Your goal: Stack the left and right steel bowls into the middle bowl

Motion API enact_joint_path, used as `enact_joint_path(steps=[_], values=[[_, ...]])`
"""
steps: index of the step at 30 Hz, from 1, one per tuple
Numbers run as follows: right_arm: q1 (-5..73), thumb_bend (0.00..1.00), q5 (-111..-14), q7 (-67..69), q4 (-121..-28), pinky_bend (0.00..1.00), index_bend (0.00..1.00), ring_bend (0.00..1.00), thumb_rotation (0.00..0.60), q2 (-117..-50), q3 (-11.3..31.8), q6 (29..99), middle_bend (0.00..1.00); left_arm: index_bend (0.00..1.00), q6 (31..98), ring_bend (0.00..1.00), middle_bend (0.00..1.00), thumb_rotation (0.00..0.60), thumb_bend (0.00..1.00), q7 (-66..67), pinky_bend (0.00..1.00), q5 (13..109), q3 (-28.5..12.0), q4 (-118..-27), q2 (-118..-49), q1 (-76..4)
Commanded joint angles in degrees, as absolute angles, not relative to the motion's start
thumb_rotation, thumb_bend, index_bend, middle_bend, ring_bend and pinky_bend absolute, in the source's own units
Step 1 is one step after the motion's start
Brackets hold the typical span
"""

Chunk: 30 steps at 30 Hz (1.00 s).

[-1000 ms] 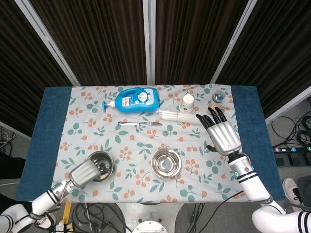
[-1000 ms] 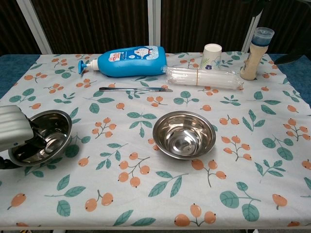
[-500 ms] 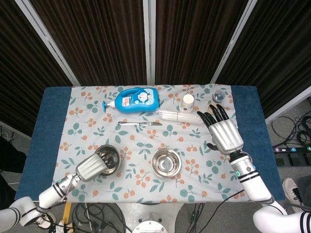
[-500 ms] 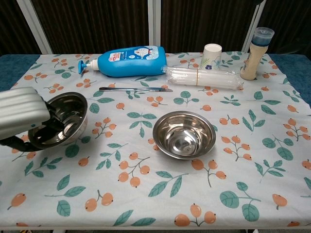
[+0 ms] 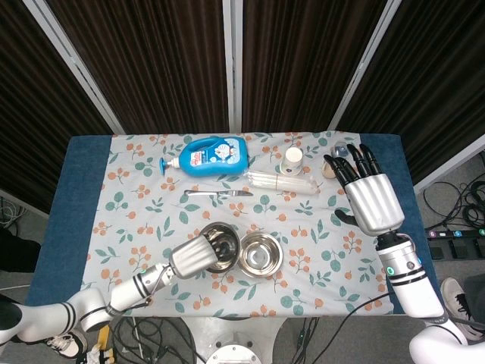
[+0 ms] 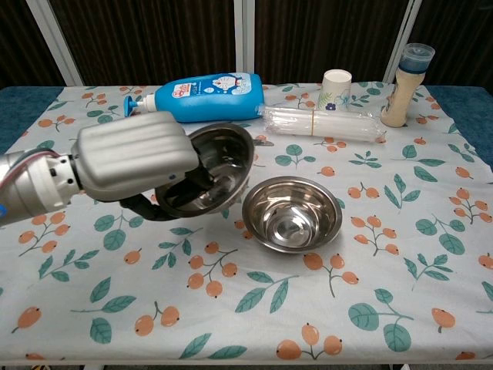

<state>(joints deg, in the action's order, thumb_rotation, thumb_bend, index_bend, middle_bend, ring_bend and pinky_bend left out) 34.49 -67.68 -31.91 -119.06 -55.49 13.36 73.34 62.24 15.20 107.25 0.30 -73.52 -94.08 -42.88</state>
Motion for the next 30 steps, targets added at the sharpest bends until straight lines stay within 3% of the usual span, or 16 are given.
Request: enact_joint_path(steps=[1, 15, 26, 28, 30], values=[[33.4, 0.00, -68.6, -30.1, -119.7, 0.00, 0.08, 0.00, 0.600, -53.7, 14.0, 74.3, 0.20, 0.76, 60.5, 0.69, 0.80, 0.600, 0.33, 16.0, 0.78, 106.8, -0.5, -73.9, -96.1, -44.6], [30.2, 0.00, -72.0, -21.7, -119.5, 0.00, 0.08, 0.00, 0.600, -49.3, 16.4, 77.5, 0.22, 0.76, 56.1, 0.69, 0.80, 0.600, 0.33, 15.1, 0.78, 104.1, -4.9, -68.6, -103.6, -52.4], [29.3, 0.00, -72.1, -18.2, -117.0, 0.00, 0.08, 0.00, 0.600, -48.8, 17.1, 77.2, 0.22, 0.76, 60.2, 0.69, 0.79, 0.600, 0.33, 13.5, 0.78, 104.8, -2.3, -64.6, -107.5, -52.6], [29.3, 0.00, -71.9, -18.0, -116.9, 0.00, 0.08, 0.00, 0.600, -48.8, 17.3, 77.0, 0.22, 0.73, 61.4, 0.68, 0.78, 0.600, 0.32, 11.9, 0.78, 105.4, -1.7, -63.9, -107.9, -52.7], [29.3, 0.00, -71.8, -17.8, -116.9, 0.00, 0.08, 0.00, 0.600, -48.7, 17.3, 76.7, 0.22, 0.59, 61.8, 0.64, 0.73, 0.600, 0.28, 10.5, 0.73, 106.1, -0.8, -62.5, -108.0, -53.1]])
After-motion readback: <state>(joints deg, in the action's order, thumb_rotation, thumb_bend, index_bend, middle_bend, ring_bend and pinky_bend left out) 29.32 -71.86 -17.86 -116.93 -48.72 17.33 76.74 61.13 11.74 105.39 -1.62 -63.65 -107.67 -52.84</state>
